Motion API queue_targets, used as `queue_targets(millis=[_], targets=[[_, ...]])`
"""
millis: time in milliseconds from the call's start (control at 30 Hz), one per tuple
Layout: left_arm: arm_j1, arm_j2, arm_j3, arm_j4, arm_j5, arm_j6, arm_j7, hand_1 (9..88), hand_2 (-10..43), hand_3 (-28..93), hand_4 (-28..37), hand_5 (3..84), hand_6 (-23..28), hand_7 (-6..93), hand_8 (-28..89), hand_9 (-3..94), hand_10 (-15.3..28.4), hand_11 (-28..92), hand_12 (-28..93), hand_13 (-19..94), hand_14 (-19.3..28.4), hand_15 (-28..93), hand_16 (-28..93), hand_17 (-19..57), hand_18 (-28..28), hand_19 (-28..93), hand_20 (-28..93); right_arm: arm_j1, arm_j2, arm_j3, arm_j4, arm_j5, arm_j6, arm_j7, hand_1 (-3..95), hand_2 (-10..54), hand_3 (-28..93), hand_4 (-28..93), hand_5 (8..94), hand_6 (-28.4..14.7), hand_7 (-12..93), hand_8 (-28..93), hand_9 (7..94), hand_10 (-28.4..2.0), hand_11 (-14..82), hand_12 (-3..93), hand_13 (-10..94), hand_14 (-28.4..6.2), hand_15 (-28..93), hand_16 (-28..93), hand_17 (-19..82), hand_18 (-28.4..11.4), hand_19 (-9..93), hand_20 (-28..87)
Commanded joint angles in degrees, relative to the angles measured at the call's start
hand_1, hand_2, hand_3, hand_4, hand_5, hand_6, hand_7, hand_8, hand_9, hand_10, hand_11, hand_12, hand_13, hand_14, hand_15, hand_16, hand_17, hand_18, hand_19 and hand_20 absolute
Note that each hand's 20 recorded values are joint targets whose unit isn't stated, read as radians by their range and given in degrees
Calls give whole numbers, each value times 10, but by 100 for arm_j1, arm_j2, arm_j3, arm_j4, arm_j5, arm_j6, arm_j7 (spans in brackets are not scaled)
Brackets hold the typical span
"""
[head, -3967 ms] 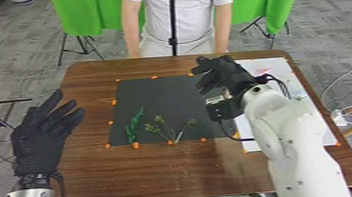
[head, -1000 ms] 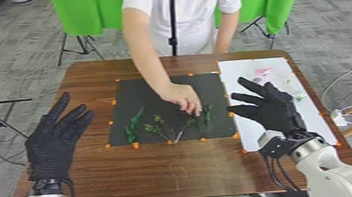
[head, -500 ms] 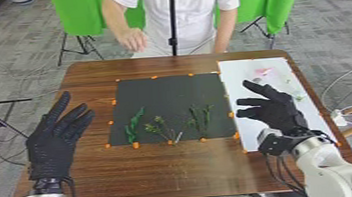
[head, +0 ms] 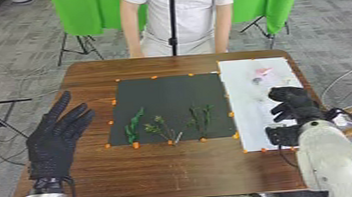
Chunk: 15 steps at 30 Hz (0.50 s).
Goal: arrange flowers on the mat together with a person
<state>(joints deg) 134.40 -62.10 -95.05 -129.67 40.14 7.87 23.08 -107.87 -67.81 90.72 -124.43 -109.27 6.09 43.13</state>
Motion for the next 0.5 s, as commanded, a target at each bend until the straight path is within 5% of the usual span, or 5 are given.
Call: queue_targets(millis=[33, 200, 500], targets=[[-1, 62, 61, 19, -88, 109, 34, 186, 82, 761, -283, 334, 66, 96, -92, 347, 199, 204, 103, 267, 263, 417, -78, -81, 259, 543, 24, 368, 228, -579, 432, -2390, -807, -72, 301, -18, 797, -281, 456, 10, 125, -126, 686, -180, 297, 139, 660, -149, 584, 76, 206, -231, 788, 45], [-14, 105, 88, 37, -136, 129, 116, 188, 82, 760, -283, 334, 66, 97, -92, 347, 200, 205, 103, 267, 264, 420, -80, -80, 259, 544, 24, 721, 338, -953, 840, -2884, -1000, -19, 314, -35, 804, -282, 444, 19, 127, -126, 676, -173, 288, 135, 657, -144, 574, 74, 200, -227, 777, 35], [-39, 41, 56, 30, -123, 82, 3, 188, 82, 760, -283, 334, 67, 99, -93, 348, 199, 207, 103, 267, 265, 423, -82, -80, 260, 545, 23, 1346, 641, -1700, 1531, -3699, -1451, 75, 326, -54, 808, -283, 438, 28, 132, -130, 667, -164, 277, 133, 655, -137, 555, 73, 194, -225, 764, 29]])
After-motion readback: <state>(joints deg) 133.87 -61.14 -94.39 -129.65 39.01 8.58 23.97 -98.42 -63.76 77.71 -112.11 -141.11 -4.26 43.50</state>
